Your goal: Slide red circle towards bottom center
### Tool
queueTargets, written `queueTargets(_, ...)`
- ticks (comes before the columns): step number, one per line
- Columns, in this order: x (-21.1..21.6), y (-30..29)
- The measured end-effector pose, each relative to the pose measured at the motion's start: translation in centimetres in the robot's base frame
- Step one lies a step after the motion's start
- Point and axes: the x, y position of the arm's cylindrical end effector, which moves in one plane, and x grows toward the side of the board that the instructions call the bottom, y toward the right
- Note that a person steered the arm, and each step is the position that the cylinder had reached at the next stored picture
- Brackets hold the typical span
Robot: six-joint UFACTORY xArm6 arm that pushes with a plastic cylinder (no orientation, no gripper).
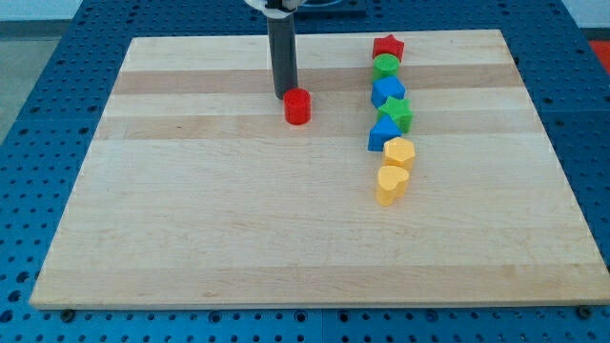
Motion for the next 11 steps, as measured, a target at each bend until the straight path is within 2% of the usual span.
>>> queueTargets(2, 4.0, 0.0)
queueTargets(6, 3.1, 1.1)
queueTargets(8, 3.1, 4.3)
queueTargets(11, 3.1, 4.7)
